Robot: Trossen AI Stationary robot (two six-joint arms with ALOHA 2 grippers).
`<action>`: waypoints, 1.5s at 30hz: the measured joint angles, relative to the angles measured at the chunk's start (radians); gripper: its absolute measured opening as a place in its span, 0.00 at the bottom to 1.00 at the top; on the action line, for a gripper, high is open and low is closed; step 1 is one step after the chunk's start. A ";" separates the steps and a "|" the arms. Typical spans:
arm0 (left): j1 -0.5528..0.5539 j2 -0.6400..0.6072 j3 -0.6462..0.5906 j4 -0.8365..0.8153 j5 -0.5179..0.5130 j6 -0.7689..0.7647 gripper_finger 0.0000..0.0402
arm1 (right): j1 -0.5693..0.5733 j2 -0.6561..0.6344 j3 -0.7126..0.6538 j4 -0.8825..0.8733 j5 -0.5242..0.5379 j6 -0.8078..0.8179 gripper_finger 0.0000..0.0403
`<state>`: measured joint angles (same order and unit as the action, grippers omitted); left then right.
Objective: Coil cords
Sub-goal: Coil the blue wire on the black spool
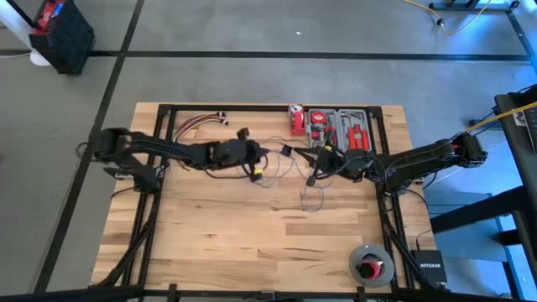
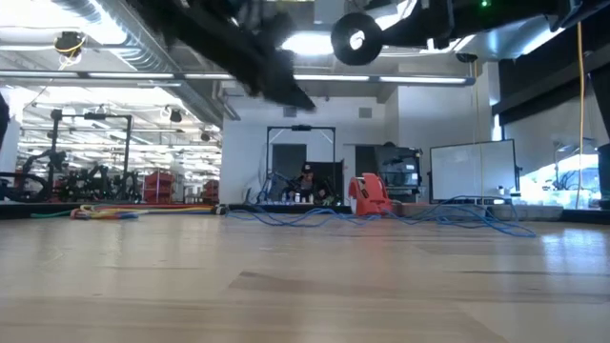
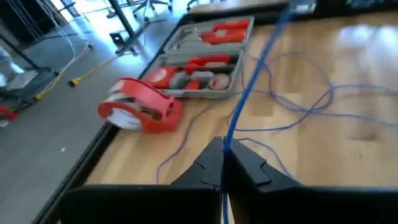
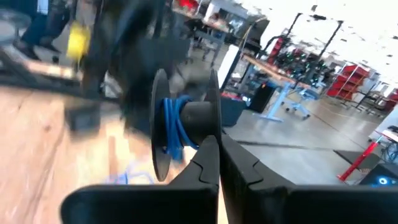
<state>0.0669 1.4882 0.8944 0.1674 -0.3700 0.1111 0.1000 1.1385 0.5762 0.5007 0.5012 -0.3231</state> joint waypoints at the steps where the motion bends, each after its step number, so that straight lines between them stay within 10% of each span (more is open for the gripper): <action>1: 0.003 -0.040 0.000 -0.026 0.007 -0.022 0.00 | -0.001 0.001 0.000 -0.009 -0.004 -0.004 0.00; 11: 0.010 -0.226 0.000 -0.012 0.214 -0.203 0.00 | -0.017 0.100 0.003 0.044 0.058 -0.109 0.00; 24: -0.042 0.063 0.003 0.522 0.229 -0.188 0.00 | -0.043 0.234 0.060 0.078 0.091 -0.103 0.00; 45: -0.090 0.044 0.048 0.433 0.129 -0.015 0.01 | -0.041 0.233 0.105 0.087 0.179 0.010 0.00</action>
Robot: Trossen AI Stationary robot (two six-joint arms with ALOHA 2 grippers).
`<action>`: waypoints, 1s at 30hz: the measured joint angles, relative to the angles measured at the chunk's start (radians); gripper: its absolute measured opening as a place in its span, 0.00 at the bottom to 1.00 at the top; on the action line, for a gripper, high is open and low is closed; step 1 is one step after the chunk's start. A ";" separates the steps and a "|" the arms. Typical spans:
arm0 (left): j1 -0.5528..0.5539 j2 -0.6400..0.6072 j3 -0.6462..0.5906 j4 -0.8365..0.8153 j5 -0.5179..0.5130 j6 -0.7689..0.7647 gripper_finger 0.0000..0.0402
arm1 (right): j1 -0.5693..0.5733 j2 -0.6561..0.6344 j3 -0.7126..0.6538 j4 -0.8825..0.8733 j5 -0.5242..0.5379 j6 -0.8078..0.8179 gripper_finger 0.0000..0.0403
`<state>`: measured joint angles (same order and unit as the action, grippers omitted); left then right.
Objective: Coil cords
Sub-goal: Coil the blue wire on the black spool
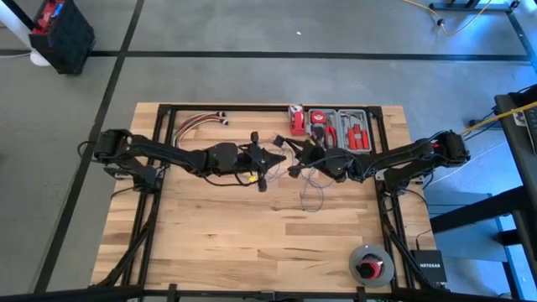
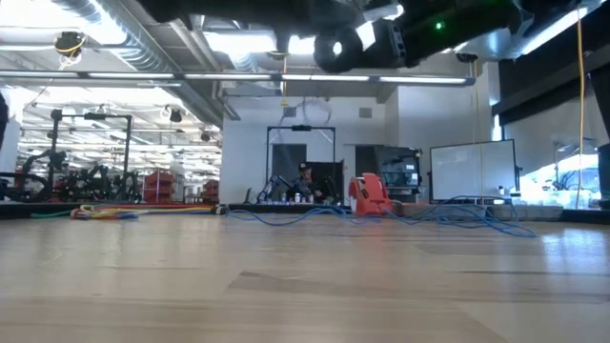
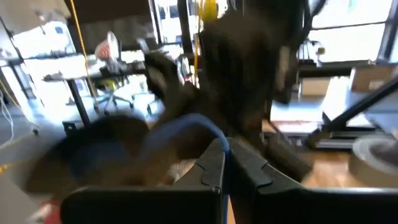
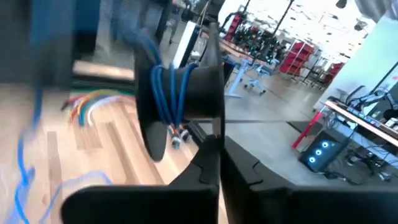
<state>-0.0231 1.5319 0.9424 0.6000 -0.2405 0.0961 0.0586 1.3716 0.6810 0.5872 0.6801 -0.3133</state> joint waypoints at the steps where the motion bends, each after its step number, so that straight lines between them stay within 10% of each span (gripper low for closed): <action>1: 0.000 -0.010 0.000 0.003 -0.003 0.014 0.01 | 0.000 0.002 -0.002 -0.011 0.001 -0.001 0.00; 30: 0.012 0.081 0.003 -0.155 0.007 -0.016 0.01 | 0.027 -0.123 0.133 0.112 -0.150 0.021 0.00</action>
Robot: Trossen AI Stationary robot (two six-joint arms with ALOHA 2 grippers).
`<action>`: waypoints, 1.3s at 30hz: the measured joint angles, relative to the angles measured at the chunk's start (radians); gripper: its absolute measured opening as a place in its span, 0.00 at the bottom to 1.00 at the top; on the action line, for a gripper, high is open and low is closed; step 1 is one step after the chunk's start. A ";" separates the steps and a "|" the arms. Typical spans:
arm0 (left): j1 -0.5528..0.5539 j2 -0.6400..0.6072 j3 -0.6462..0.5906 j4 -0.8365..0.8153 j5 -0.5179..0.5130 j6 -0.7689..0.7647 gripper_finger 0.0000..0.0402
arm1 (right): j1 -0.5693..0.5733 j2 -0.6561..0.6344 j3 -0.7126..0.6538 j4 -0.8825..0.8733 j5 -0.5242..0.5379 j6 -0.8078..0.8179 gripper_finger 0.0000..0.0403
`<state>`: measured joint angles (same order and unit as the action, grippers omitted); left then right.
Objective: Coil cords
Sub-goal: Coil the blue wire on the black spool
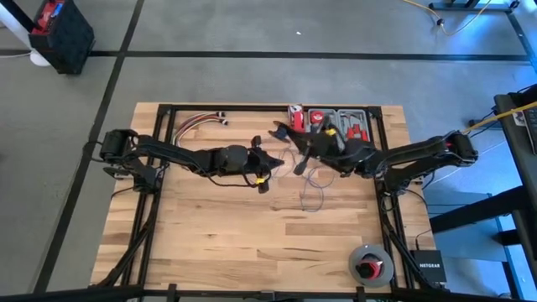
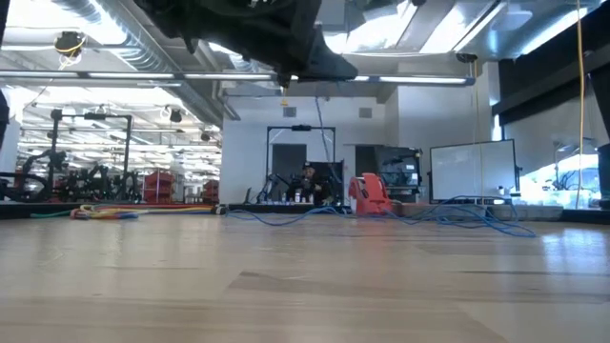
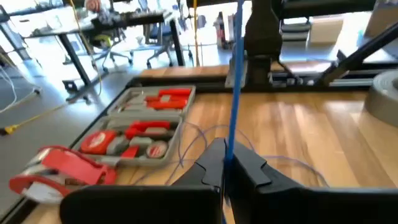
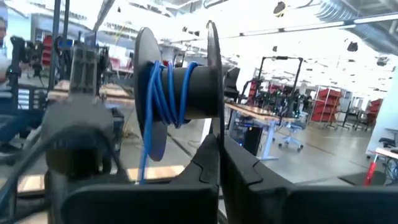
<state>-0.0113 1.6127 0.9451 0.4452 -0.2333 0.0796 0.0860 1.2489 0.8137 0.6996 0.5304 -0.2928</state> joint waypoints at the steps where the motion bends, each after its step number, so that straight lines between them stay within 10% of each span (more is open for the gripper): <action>1: -0.001 0.000 0.000 -0.001 0.001 -0.001 0.01 | 0.000 -0.012 0.004 -0.023 0.000 0.000 0.00; 9: -0.015 -0.002 0.001 -0.073 0.002 -0.002 0.03 | -0.001 -0.091 0.011 -0.137 0.010 -0.022 0.00; 26: -0.025 -0.165 0.049 -0.743 0.002 -0.018 0.37 | -0.002 -0.217 0.011 -0.440 0.092 -0.029 0.00; 39: 0.009 -0.227 -0.159 -0.026 0.062 0.033 0.34 | -0.062 -0.126 -0.127 -0.195 0.018 0.019 0.00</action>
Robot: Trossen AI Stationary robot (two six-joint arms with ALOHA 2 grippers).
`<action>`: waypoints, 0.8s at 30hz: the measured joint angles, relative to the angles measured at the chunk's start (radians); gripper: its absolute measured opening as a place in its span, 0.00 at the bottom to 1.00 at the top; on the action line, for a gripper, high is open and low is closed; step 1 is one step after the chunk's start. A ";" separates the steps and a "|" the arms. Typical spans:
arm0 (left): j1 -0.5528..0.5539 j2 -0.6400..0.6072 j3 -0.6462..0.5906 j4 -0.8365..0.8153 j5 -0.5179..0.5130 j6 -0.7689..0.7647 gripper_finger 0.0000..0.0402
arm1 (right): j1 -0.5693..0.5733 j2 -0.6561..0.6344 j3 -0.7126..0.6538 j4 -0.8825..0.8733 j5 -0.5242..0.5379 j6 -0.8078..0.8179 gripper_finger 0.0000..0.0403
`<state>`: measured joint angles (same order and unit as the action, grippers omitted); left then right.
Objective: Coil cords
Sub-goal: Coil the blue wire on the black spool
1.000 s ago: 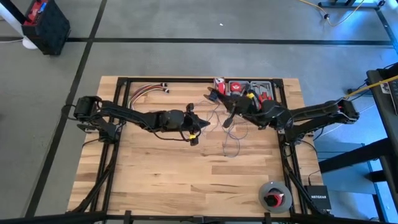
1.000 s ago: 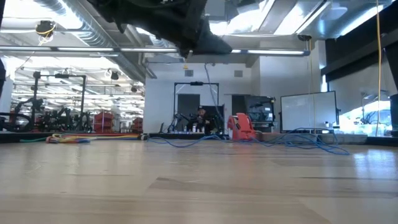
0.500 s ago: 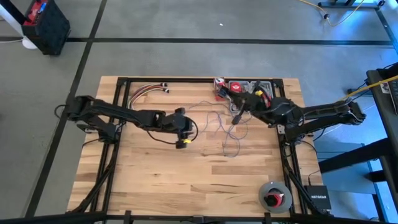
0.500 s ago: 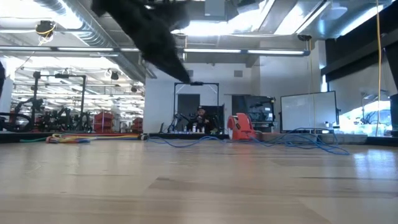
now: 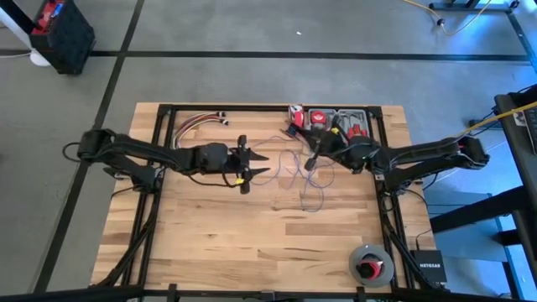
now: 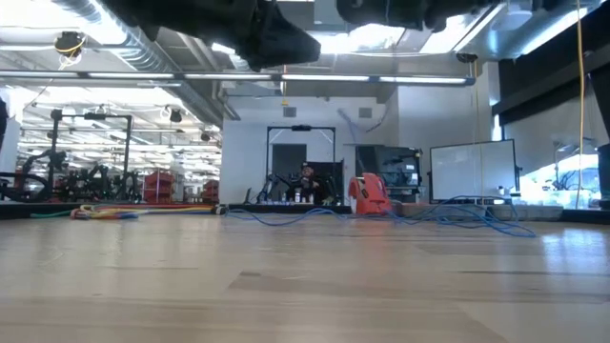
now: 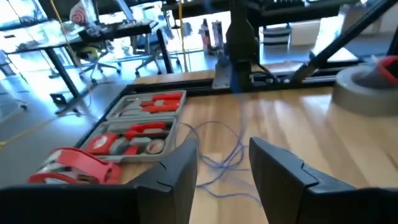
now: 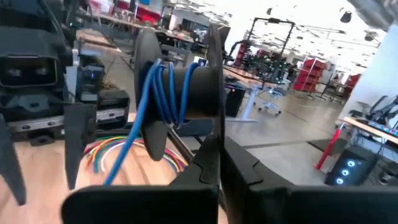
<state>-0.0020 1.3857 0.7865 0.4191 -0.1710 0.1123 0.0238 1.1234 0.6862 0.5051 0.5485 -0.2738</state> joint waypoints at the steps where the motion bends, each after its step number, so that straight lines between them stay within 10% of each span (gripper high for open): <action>1: 0.002 0.009 0.000 0.023 0.010 -0.014 0.34 | 0.001 0.011 -0.008 0.031 -0.011 0.001 0.00; 24: 0.022 0.345 0.156 0.198 0.252 -0.111 0.33 | 0.002 0.178 -0.007 0.202 -0.062 -0.046 0.00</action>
<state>0.0196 1.7303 0.9423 0.6169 0.0812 0.0010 0.0254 1.3018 0.6788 0.7066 0.4869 -0.3202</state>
